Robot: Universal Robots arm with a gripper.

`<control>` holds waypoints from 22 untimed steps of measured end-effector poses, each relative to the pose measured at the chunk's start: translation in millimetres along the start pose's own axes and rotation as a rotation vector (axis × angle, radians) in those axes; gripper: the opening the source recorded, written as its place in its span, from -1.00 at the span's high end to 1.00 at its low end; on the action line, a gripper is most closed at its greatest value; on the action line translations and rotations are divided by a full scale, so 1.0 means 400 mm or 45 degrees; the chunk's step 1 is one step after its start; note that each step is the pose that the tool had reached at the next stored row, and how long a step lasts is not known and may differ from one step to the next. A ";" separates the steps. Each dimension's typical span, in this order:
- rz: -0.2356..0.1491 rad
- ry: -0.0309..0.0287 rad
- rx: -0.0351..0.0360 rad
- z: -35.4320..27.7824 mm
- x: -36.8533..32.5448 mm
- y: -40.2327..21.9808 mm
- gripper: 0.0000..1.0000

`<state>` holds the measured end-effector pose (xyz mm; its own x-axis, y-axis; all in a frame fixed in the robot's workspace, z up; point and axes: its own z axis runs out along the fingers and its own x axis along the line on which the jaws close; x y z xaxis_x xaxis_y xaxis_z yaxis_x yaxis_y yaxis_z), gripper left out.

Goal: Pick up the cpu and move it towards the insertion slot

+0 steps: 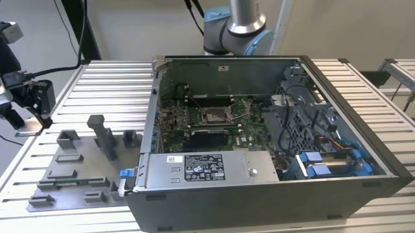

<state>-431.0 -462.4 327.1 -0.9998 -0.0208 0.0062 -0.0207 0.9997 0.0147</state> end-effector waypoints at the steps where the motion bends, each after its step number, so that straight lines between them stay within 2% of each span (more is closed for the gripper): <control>1: 0.000 0.0001 0.0000 -0.005 0.000 0.000 1.00; 22: 0.000 0.0001 0.0000 -0.103 0.001 0.001 1.00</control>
<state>-430.9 -462.4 368.4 -0.9998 -0.0208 0.0063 -0.0207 0.9997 0.0147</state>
